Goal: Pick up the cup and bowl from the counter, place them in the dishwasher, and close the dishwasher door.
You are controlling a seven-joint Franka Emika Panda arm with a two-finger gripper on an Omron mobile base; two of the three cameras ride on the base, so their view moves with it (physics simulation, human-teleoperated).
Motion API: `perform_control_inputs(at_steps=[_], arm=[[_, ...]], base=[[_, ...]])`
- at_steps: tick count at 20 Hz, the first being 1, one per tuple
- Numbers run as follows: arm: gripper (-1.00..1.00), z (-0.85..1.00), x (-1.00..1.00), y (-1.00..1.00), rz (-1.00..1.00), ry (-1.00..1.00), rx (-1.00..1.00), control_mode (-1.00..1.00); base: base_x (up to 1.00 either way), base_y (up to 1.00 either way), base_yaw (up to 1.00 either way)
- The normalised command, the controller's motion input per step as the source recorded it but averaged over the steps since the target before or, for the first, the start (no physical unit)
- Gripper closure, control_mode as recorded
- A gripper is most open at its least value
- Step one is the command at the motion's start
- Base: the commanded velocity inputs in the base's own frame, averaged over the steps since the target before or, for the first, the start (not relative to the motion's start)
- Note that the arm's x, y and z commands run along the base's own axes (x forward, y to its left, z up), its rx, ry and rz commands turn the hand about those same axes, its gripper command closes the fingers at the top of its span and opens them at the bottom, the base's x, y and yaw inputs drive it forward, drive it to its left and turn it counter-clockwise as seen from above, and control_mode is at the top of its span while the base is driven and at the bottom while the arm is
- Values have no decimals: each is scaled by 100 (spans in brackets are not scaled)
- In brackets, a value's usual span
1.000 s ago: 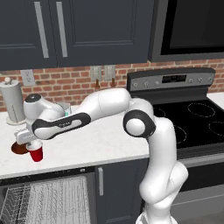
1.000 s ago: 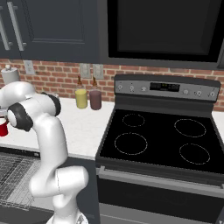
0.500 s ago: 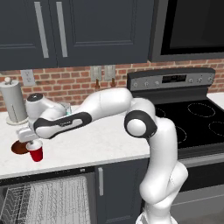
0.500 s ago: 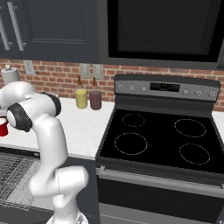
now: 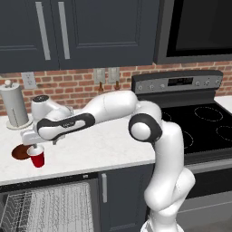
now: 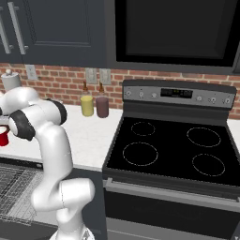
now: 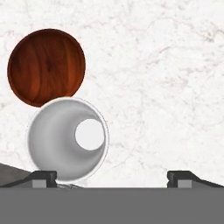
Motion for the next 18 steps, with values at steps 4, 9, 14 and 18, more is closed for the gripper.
perform_control_inputs(at_steps=[4,9,14,18], arm=[[-100,-5,29,0,-2,6,0,-100],[-100,-1,26,2,-2,8,0,-100],[-100,-1,2,18,0,6,0,-100],[-100,-9,-4,8,0,1,0,-100]], base=[[0,0,0],[0,0,0],[0,0,0],[0,0,0]])
